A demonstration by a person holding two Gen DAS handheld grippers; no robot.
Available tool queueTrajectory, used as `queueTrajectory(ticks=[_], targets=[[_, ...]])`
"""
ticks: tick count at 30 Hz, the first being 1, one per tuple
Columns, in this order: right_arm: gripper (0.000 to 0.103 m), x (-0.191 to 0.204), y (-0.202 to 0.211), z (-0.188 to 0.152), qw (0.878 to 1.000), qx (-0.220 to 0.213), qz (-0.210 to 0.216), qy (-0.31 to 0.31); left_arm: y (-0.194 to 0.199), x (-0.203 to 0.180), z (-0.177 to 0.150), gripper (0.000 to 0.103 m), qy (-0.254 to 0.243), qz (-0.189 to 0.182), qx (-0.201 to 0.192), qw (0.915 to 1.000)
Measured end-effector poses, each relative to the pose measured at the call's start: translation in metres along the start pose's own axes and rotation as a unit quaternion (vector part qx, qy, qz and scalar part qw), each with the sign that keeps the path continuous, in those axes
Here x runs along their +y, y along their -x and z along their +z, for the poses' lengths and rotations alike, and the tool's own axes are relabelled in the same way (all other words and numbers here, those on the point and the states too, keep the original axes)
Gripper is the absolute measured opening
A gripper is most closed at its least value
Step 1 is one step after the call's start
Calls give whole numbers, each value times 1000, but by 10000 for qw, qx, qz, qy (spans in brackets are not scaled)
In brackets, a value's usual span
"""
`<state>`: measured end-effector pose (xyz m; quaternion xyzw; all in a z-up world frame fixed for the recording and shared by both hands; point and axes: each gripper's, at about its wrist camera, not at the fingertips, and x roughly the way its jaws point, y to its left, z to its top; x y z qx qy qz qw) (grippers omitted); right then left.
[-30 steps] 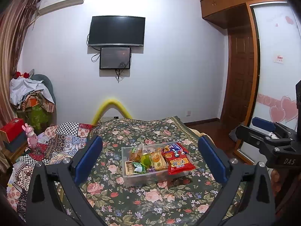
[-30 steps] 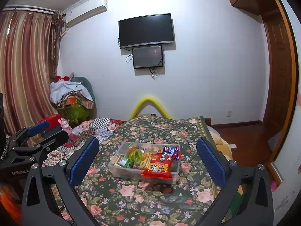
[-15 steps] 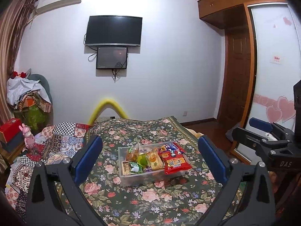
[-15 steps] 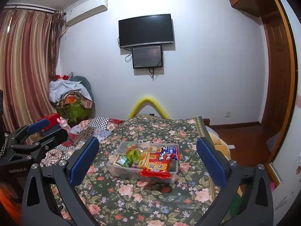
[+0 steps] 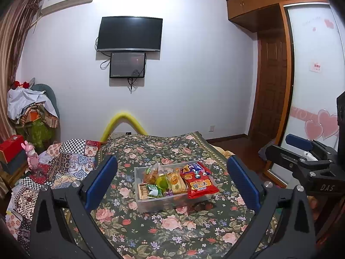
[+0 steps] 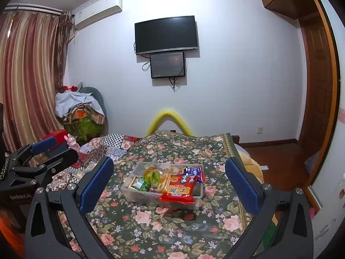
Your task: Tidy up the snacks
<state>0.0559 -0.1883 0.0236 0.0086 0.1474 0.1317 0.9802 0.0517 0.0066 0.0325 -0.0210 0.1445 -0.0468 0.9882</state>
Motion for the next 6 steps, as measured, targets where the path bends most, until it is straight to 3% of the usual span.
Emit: queueTrajectory(ticks=[6], targets=[[103, 0, 0, -1, 10000, 7, -16, 16, -2, 4, -1, 103, 65, 2, 32, 10000]])
